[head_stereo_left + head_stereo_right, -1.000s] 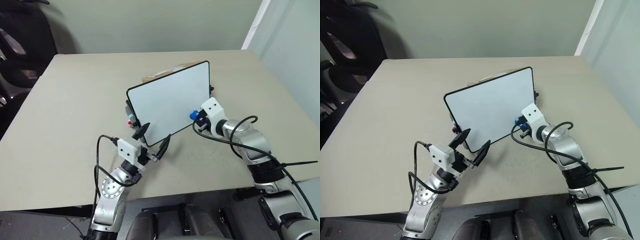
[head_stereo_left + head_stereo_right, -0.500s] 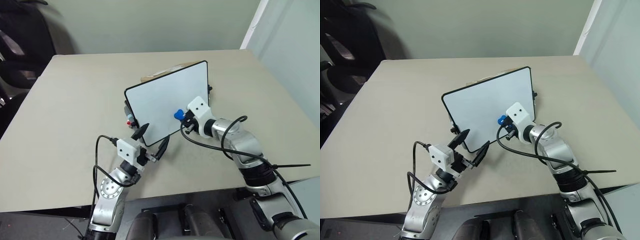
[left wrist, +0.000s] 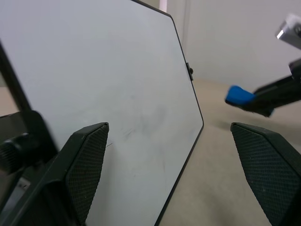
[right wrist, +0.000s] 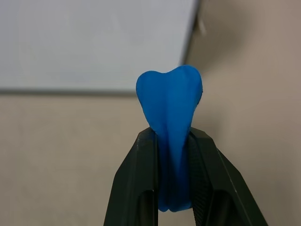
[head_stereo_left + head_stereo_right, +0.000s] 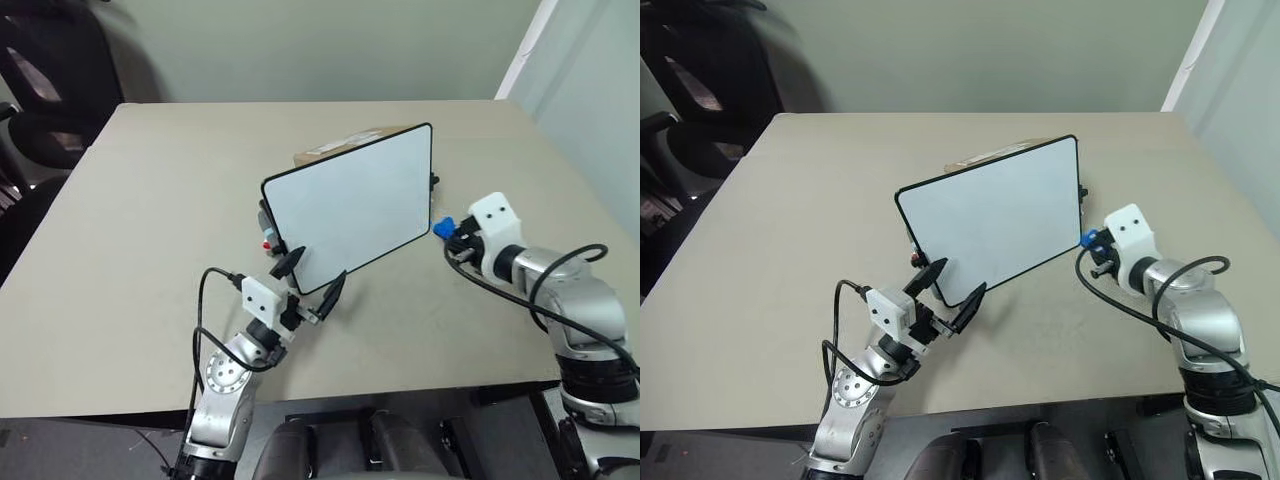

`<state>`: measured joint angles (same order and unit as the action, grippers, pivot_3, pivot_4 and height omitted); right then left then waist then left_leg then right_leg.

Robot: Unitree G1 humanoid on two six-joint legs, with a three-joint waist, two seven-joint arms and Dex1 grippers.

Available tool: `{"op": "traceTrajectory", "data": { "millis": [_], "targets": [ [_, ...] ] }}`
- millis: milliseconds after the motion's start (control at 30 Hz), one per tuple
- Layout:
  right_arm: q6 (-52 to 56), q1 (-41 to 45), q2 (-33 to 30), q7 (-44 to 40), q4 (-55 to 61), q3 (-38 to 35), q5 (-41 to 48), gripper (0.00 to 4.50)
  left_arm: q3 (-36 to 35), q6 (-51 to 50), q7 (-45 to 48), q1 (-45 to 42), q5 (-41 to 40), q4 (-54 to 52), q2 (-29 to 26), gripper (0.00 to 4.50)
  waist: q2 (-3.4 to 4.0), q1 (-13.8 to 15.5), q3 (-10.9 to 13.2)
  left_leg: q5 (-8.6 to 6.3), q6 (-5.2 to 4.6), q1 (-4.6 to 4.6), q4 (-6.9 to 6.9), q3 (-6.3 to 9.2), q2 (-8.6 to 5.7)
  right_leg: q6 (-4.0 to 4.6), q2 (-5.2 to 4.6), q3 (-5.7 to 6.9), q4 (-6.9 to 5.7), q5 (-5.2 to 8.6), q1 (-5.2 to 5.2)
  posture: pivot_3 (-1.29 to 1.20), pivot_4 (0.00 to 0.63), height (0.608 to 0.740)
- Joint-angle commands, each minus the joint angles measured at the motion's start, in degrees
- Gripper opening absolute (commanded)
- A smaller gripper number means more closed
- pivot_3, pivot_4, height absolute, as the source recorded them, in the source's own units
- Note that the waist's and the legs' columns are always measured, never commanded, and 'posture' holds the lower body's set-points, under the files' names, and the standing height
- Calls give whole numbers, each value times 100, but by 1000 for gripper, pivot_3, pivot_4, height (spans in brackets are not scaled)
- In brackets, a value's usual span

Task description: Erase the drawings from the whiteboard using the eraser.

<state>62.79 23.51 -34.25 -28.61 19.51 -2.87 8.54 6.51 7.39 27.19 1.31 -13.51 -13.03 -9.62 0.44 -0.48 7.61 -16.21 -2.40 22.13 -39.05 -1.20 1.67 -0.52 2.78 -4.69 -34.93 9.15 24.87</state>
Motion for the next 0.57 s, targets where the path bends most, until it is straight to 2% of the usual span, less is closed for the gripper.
{"op": "traceTrajectory", "data": {
  "millis": [33,167,200,333,433,567],
  "targets": [
    [91,-94,-79,112,-101,-27,-6,560,70,133,31,-77,27,39,54,4500,0,-5,0,0,0,-2,0,0,0,-6,0,0,0,-3,0,0,150,740],
    [42,-168,25,219,-393,-27,-2,560,128,180,51,-105,52,115,98,4500,0,1,0,-1,0,-5,0,0,0,-19,0,0,0,-7,-1,0,150,740],
    [11,-182,52,233,-415,-56,19,1230,130,201,38,-104,73,135,104,4500,0,0,0,-1,0,-5,0,0,0,-24,0,0,0,-10,-1,0,150,740],
    [-161,-257,118,313,-372,-240,56,2511,137,248,47,-133,132,204,77,4500,0,0,0,-2,-2,-5,-1,0,0,-31,0,0,0,-14,-2,0,150,740],
    [-912,-782,-2,24,277,-507,208,3582,178,275,39,-133,182,249,108,4500,0,39,0,-5,-6,-6,-2,1,0,-31,0,0,0,-16,-6,0,150,740],
    [-2168,-1743,54,-329,1157,-1002,482,3582,241,315,21,-104,243,277,155,4500,1,79,1,-18,-11,-6,-3,3,0,-12,0,0,0,-13,-11,0,150,740]
  ]
}}
